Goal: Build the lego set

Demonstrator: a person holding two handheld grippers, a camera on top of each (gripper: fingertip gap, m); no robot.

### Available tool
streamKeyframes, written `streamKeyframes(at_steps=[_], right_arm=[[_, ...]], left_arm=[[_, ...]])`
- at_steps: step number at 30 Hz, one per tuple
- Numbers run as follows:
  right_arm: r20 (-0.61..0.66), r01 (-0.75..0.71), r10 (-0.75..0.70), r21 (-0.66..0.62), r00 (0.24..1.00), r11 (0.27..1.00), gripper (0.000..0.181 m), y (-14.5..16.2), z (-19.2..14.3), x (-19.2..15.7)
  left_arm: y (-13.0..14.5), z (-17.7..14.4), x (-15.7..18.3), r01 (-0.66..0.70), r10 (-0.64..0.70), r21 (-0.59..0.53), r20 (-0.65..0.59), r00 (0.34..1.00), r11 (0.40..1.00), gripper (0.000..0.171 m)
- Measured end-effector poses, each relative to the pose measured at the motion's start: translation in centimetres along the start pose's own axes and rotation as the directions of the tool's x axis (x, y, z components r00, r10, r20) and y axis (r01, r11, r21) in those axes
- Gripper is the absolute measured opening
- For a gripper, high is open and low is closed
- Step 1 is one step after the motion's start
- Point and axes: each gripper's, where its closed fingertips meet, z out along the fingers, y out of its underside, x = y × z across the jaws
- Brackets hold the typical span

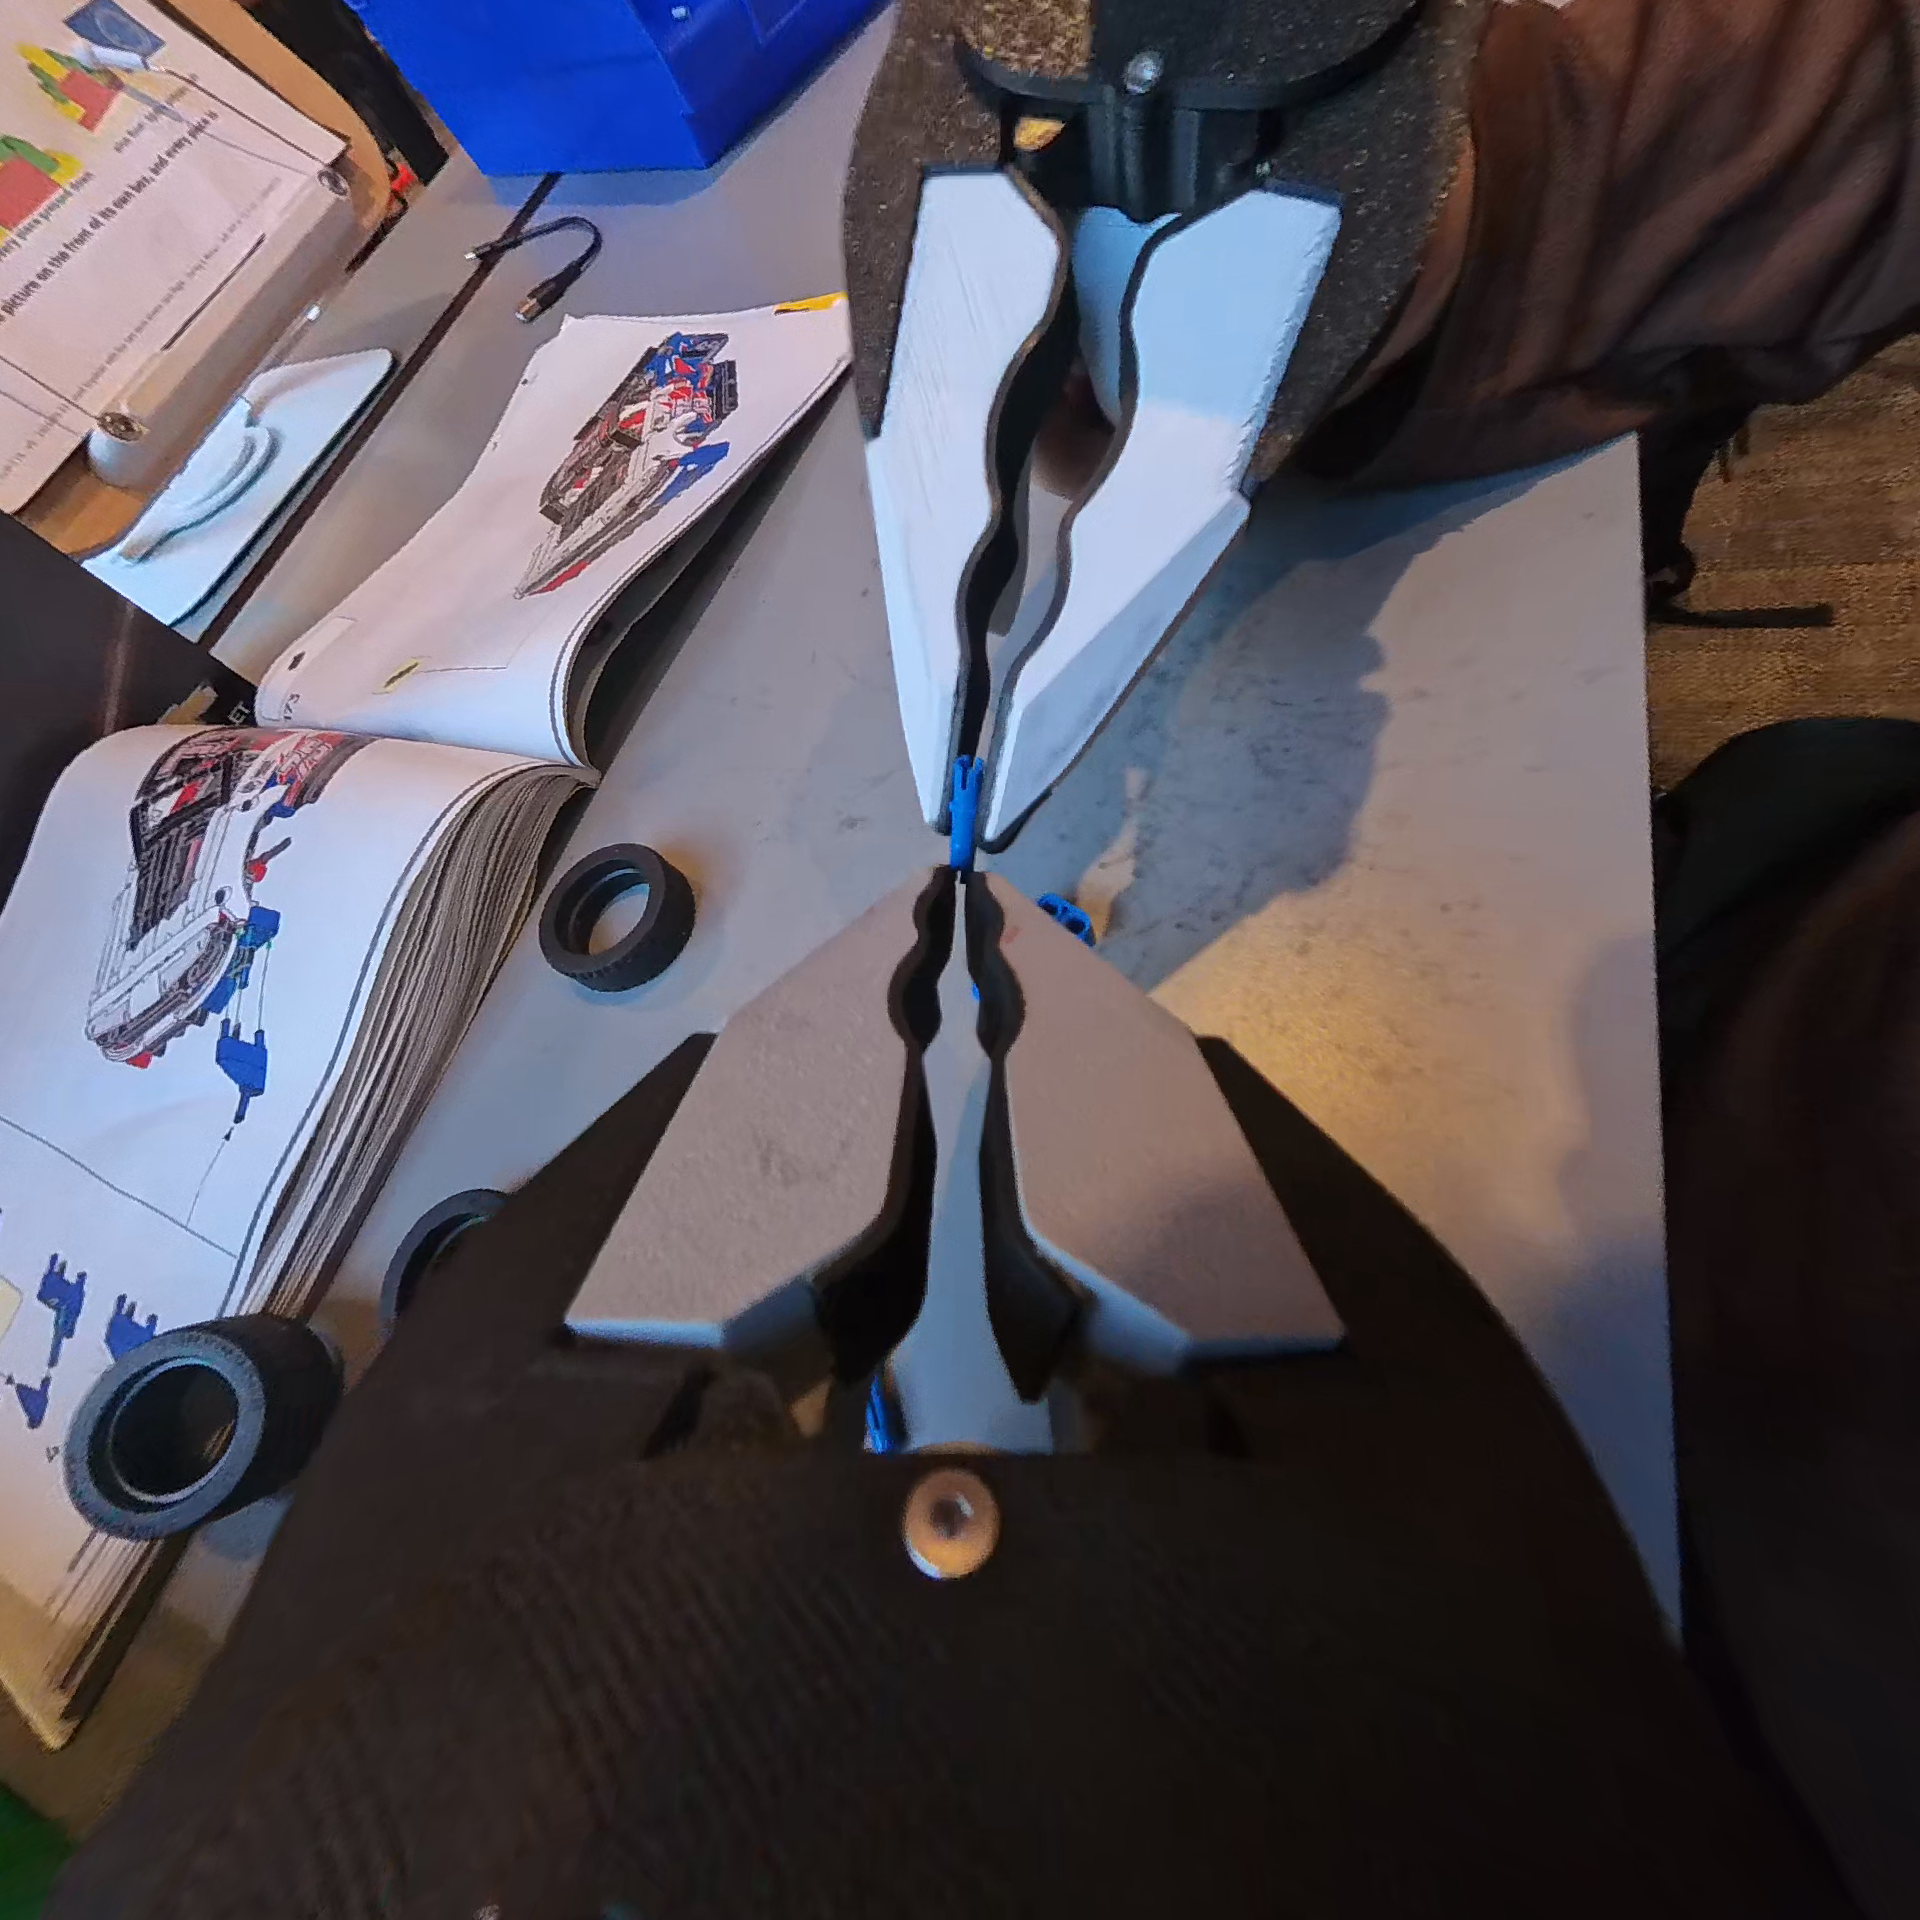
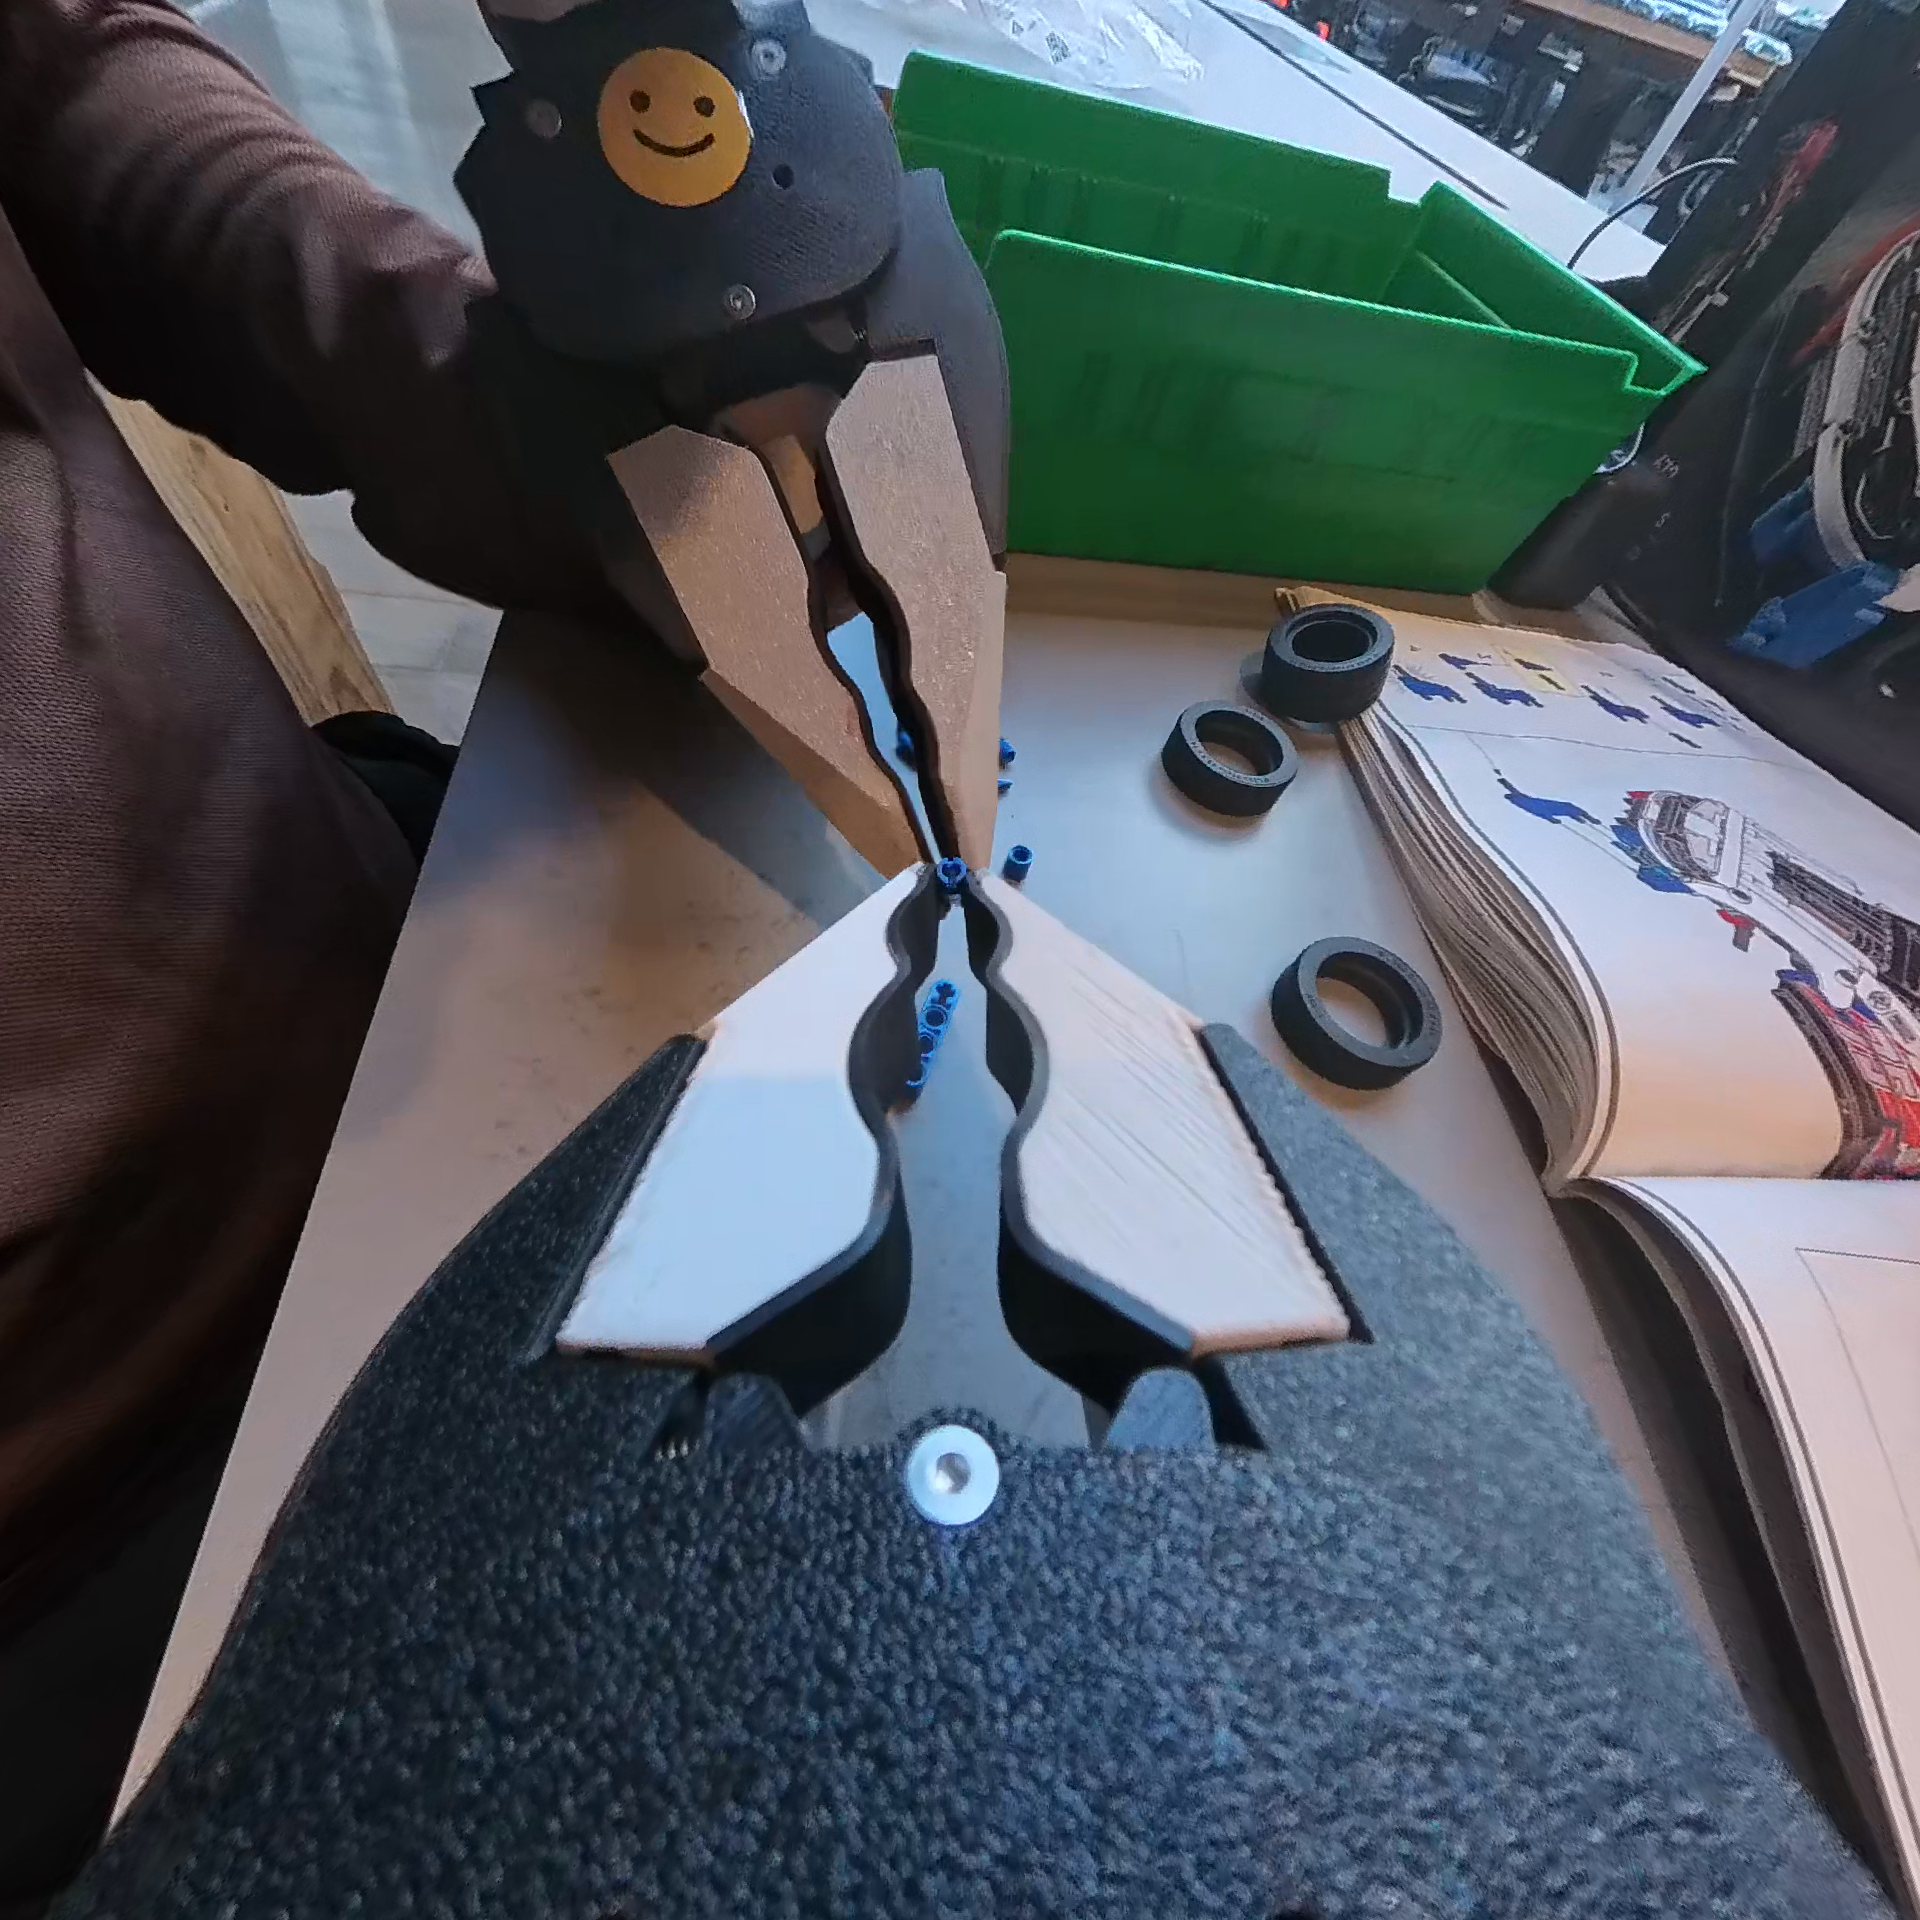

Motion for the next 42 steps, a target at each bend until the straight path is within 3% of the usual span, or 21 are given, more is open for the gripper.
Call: streamKeyframes(at_steps=[1,5,13,21,29,42], right_arm=[[-0.004,-0.007,0.007,0.003,1.0,1.0,0.004,0.0,-0.1,0.1],[0.015,-0.107,0.106,0.007,0.994,0.994,0.004,-0.1,-0.3,0.3],[-0.021,-0.341,0.343,-0.18,0.939,0.923,0.004,3.7,-1.2,0.1],[-0.089,-0.367,0.359,-0.102,0.929,0.925,0.004,3.2,-2.0,1.6],[-0.097,-0.358,0.347,-0.149,0.933,0.922,0.005,4.0,-1.5,1.6],[-0.09,-0.394,0.384,-0.148,0.919,0.907,0.005,4.2,-1.4,2.0]], left_arm=[[-0.1,0.1,0.0,0.035,-0.035,0.016,-0.014,0.999,0.999,0.0],[-0.6,-0.3,0.0,0.158,-0.15,0.047,-0.141,0.979,0.986,0.001],[2.4,1.5,1.1,0.07,-0.109,-0.172,-0.229,0.967,0.983,0.018],[2.8,2.5,1.1,-0.004,-0.047,-0.192,-0.262,0.964,0.981,0.016],[3.6,2.6,1.1,-0.054,-0.001,-0.196,-0.27,0.963,0.979,0.012],[3.8,2.5,0.6,-0.002,-0.047,-0.177,-0.274,0.961,0.984,0.007]])
